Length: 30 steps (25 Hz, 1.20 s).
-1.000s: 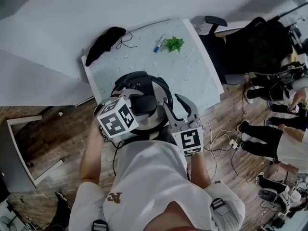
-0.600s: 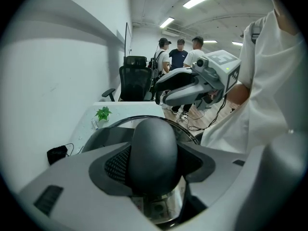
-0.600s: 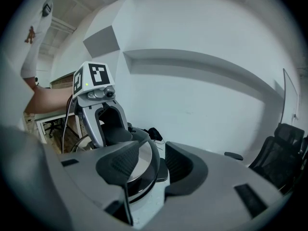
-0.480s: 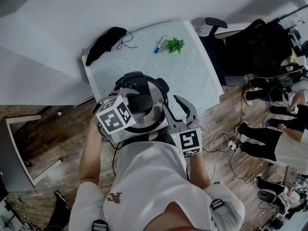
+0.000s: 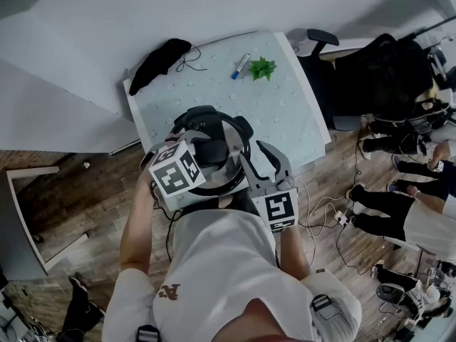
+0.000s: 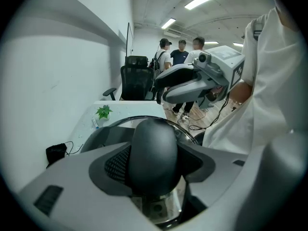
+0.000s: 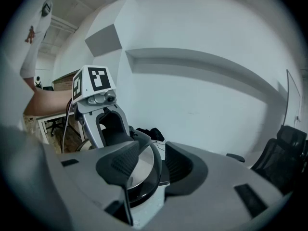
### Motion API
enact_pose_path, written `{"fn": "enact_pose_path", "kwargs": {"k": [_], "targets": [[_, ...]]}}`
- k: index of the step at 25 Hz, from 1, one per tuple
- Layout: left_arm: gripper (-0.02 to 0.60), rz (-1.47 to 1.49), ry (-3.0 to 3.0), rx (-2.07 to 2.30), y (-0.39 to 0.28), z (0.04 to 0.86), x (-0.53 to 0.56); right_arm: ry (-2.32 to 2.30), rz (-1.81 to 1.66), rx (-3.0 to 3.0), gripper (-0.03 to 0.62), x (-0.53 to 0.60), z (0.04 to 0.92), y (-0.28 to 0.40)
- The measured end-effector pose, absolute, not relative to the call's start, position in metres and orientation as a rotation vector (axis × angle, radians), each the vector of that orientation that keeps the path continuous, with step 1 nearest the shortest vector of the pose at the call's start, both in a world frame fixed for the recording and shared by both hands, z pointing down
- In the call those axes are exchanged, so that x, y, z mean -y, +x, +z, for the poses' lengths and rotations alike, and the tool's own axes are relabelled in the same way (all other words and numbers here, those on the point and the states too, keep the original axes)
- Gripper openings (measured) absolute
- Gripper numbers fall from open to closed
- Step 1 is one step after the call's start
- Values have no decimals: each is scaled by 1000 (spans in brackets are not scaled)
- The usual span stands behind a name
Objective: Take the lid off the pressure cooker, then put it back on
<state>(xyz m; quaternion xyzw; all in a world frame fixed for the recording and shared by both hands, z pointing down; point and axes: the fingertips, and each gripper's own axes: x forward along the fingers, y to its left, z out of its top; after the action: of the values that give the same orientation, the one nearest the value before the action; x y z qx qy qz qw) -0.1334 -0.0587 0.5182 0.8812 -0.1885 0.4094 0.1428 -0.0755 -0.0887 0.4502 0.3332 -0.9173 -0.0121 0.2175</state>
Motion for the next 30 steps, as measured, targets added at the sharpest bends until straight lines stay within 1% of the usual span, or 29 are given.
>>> {"fn": "enact_pose_path", "kwargs": {"k": [17, 30], "targets": [[276, 1060, 2399, 819, -139, 522, 63, 935, -33, 2540, 170, 88, 452, -76], [279, 962, 2329, 1029, -141, 524, 68, 976, 26, 2506, 170, 75, 469, -80]]}}
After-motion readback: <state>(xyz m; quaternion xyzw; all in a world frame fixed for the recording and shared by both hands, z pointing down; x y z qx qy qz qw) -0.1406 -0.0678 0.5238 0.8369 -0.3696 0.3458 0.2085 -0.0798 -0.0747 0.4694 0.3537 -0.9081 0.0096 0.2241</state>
